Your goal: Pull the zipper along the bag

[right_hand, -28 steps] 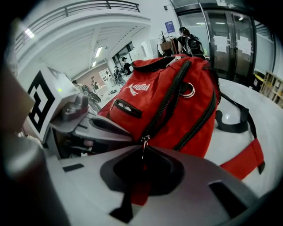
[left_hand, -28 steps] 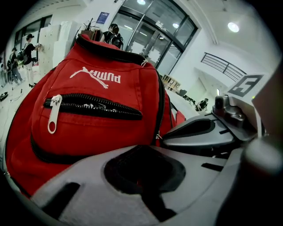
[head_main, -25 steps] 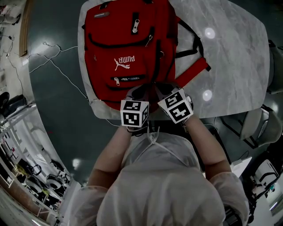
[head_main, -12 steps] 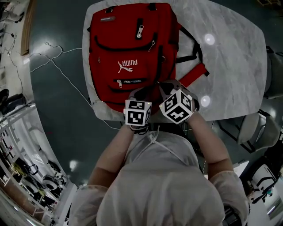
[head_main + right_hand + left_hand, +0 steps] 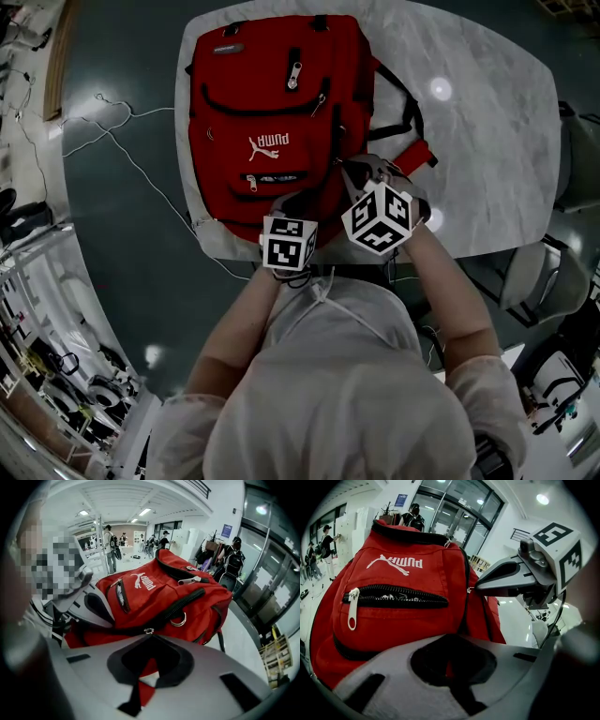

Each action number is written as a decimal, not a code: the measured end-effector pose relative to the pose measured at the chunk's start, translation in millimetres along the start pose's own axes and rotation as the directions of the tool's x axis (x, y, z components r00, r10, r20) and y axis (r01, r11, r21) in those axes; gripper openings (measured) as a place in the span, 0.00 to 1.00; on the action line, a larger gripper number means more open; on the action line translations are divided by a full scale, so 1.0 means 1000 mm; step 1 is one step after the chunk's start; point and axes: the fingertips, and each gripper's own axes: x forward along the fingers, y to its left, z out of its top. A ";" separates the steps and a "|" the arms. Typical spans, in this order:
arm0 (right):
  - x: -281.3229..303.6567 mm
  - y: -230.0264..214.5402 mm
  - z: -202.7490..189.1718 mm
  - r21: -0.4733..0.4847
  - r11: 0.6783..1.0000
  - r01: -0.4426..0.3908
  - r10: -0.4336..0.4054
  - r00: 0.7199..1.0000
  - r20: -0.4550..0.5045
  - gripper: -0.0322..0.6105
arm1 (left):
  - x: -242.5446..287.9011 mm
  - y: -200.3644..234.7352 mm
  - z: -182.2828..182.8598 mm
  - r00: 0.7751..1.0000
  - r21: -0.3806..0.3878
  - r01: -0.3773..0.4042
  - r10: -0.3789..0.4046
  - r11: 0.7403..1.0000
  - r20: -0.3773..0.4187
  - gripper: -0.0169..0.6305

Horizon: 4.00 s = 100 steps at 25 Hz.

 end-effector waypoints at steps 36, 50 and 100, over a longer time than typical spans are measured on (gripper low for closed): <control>-0.018 -0.103 0.053 -0.208 0.960 0.186 -0.175 0.982 0.073 0.09 | 0.003 0.000 -0.001 0.995 -0.028 0.048 -0.051 0.998 -0.091 0.05; -0.004 -0.101 0.043 -0.131 0.984 0.122 -0.115 0.992 0.060 0.10 | 0.003 0.000 -0.003 0.994 -0.005 0.063 -0.063 0.998 -0.092 0.05; -0.234 -0.023 0.122 0.584 0.780 0.226 -0.581 0.609 0.541 0.09 | -0.270 -0.086 0.231 0.613 0.287 -0.244 -0.082 0.926 0.786 0.05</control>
